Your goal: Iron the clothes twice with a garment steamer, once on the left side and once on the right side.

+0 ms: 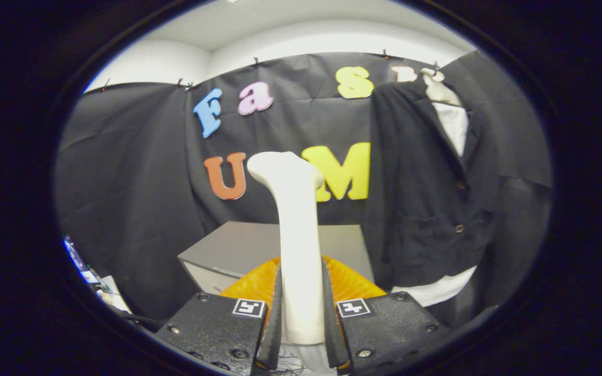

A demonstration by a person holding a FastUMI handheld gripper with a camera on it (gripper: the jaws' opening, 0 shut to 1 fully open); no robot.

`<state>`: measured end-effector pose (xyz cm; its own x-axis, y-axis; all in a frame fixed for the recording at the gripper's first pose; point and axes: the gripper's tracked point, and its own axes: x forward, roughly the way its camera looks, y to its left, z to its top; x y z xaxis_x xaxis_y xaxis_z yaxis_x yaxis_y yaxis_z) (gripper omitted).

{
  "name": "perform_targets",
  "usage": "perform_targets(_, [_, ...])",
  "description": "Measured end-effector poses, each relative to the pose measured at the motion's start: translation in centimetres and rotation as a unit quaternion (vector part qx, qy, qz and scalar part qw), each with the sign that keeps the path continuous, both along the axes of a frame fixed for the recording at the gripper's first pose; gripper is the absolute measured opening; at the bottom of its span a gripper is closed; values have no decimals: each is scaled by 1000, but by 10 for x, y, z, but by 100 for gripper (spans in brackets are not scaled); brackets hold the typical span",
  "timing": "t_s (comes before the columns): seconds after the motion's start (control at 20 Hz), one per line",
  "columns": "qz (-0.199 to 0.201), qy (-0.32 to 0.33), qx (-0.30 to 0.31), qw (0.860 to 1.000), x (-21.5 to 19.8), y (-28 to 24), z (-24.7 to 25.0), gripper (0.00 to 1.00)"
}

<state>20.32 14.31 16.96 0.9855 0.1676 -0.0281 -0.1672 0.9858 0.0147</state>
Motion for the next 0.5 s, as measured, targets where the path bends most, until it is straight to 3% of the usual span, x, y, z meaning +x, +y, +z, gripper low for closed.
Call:
perform_targets(0.3, [-98, -56, 36, 993, -64, -123, 44, 37])
perform_targets(0.5, [-147, -77, 48, 985, -79, -181, 74, 37])
